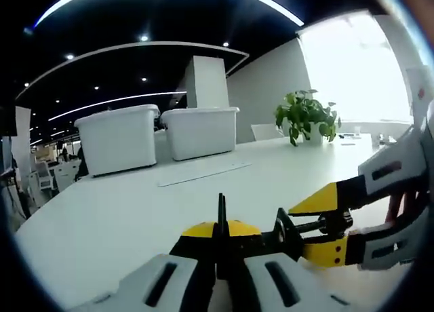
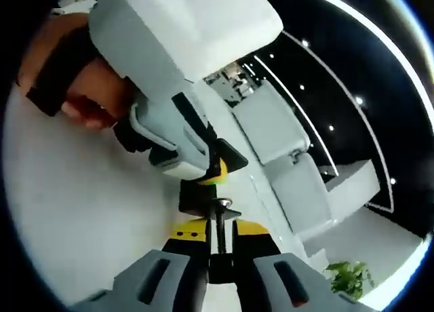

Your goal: Clamp the fixed fixture on the desktop, loosen the retaining clip, secure it to the edge of the desk, and tighten the retaining clip.

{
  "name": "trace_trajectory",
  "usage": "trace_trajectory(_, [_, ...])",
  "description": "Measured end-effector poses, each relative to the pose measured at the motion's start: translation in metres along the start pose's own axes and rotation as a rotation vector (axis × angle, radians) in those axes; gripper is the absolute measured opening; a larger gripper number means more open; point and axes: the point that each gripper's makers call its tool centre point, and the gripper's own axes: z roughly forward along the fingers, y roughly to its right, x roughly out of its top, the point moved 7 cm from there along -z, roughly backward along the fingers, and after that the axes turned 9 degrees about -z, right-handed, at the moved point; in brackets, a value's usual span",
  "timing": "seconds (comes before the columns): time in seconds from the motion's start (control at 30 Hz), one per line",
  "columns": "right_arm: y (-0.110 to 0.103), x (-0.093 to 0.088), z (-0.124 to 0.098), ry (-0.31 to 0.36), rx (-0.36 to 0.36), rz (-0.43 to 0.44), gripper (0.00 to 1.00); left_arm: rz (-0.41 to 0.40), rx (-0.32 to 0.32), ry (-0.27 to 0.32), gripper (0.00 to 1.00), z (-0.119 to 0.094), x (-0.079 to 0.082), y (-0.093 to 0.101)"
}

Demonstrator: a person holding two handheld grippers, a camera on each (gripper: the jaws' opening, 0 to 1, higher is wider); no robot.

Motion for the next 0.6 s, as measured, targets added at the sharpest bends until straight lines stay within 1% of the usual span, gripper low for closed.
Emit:
trace_trajectory(0.13, [-0.004,0.002,0.003,-0.004,-0.004,-0.079,0.06,0.0,0.001,-0.002,0.03,0.002,0.0,-0.002])
trace_trajectory(0.2, [-0.006,0.004,0.003,-0.006,-0.016,-0.135,0.05,-0.001,0.004,-0.002,0.03,0.002,0.001,-0.003])
trace_trajectory(0.27, [-0.009,0.005,0.001,-0.005,-0.033,-0.142,0.05,-0.014,0.004,-0.004,0.03,0.003,0.0,-0.004])
trace_trajectory(0.43, [-0.008,0.004,0.002,-0.003,-0.064,-0.179,0.04,-0.021,-0.004,-0.001,0.03,0.003,0.0,-0.003])
trace_trajectory(0.5, [-0.007,0.004,0.002,-0.008,-0.081,-0.153,0.03,-0.049,-0.006,0.004,0.04,0.004,0.001,-0.005])
trace_trajectory(0.53, [-0.008,0.004,0.001,-0.01,-0.09,-0.161,0.03,-0.062,-0.007,0.003,0.04,0.005,0.0,-0.006])
trace_trajectory(0.57, [-0.009,0.004,0.001,-0.01,-0.105,-0.199,0.03,-0.06,-0.007,0.003,0.04,0.003,-0.001,-0.003])
trace_trajectory(0.6, [-0.012,0.002,0.002,-0.011,-0.108,-0.199,0.03,-0.061,-0.006,-0.002,0.05,0.001,-0.003,-0.002])
